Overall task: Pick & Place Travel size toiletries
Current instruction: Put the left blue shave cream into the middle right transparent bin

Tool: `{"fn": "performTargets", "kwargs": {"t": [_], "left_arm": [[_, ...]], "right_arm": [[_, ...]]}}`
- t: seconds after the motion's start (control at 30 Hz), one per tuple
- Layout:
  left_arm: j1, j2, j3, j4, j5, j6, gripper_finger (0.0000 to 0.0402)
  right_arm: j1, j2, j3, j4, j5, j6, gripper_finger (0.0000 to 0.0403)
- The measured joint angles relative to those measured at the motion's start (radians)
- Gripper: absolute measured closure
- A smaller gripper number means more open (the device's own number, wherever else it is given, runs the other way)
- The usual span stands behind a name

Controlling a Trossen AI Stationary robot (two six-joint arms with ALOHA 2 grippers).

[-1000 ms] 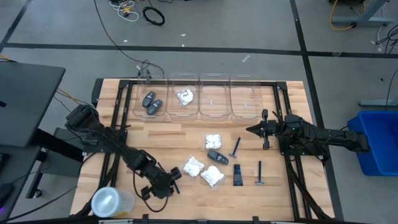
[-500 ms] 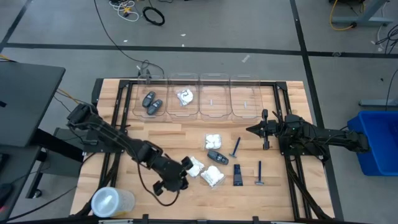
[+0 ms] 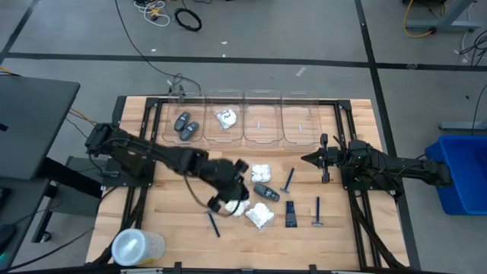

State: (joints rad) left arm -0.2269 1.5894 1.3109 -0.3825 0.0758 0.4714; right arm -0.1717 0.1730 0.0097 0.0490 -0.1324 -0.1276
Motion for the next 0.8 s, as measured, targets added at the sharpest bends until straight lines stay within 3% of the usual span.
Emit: {"fn": "performTargets", "kwargs": {"t": [0.4,0.8], "left_arm": [[0.217,0.000,0.001,0.044,0.092,-0.042,0.0248],[0.309,0.000,0.001,0.044,0.102,-0.096,0.0248]], "right_arm": [[0.000,0.000,0.000,0.000,0.000,0.000,0.0389],[0.000,0.000,0.000,0.000,0.000,0.000,0.0389]]}}
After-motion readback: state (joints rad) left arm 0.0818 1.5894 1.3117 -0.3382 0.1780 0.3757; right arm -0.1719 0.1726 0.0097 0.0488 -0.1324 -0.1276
